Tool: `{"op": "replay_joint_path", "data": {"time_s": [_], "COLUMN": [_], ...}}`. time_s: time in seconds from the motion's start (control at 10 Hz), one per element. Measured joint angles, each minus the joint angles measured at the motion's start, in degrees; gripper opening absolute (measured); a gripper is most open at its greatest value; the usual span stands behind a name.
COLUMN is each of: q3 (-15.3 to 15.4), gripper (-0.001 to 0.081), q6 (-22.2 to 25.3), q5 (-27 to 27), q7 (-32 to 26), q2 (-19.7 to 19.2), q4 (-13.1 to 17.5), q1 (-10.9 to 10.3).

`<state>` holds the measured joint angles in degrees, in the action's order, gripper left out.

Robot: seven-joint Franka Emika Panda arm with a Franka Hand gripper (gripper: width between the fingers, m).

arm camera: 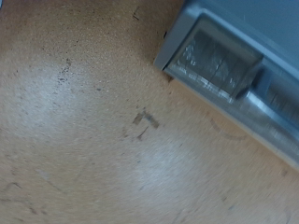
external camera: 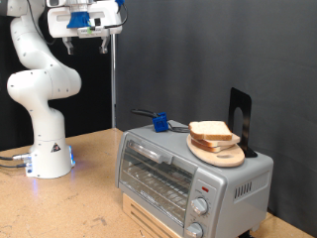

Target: Make a piece of toast with the oven

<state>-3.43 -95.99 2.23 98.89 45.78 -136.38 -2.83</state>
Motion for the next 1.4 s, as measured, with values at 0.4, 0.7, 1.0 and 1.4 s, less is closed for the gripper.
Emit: {"op": "replay_joint_path", "data": {"time_s": [0.4,0.7,1.0,1.4], "q3": [-7.14,-9.18,-16.42,-18.50], "gripper": [0.0805,0.0805,0.0805,0.0805], "q6": [-0.40,0.85,1.98,-5.28], "q5": [-1.61,0.54,11.52,16.26], "q7": [-29.25,-34.51,-49.64,-54.62], "q2": [1.43,1.37,0.80,-4.09], "q4": [-0.56,-0.99,0.88,1.70], "q1": [-4.33,-6.00,-11.67,-15.63]}}
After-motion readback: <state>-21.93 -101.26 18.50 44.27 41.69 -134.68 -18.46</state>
